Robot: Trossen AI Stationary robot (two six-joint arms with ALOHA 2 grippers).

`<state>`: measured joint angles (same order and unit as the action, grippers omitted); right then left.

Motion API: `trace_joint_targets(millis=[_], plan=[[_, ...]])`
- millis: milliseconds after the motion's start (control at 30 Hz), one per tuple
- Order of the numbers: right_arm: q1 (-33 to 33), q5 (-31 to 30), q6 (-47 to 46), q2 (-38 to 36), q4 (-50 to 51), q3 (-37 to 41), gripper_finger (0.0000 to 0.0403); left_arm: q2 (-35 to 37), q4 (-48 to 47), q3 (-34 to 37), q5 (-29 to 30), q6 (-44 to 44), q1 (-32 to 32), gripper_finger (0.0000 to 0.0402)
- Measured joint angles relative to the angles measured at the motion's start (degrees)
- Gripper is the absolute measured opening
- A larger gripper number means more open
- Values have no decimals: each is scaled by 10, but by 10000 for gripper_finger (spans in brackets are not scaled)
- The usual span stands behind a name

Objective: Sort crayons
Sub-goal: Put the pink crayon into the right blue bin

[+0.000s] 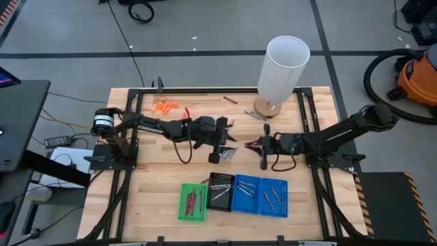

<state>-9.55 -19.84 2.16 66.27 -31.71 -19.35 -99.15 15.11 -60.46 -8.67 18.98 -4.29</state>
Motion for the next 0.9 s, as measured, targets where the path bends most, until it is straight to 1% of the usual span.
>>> trace_joint_targets(millis=[67, 167, 267, 367, 500, 767, 900], plan=[[-15, 11, -43, -11, 45, 0, 37, 0, -8, 17, 0, -15, 6, 157], [-34, 56, -114, -31, 90, 0, 37, 0, 15, 47, 6, -25, 23, 157], [-49, 93, -182, -49, 124, 0, 37, 2, 66, 83, 31, -24, 41, 157], [-60, 121, -251, -66, 163, 0, 37, 2, 140, 120, 58, -16, 52, 157], [-76, 157, -354, -79, 200, 0, 38, 2, 199, 154, 65, -20, 55, 157], [-134, 237, -561, -82, 236, -9, 38, 2, 220, 177, 67, -49, 77, 157], [-171, 241, -659, -82, 263, -15, 38, 2, 220, 177, 82, -60, 96, 157]])
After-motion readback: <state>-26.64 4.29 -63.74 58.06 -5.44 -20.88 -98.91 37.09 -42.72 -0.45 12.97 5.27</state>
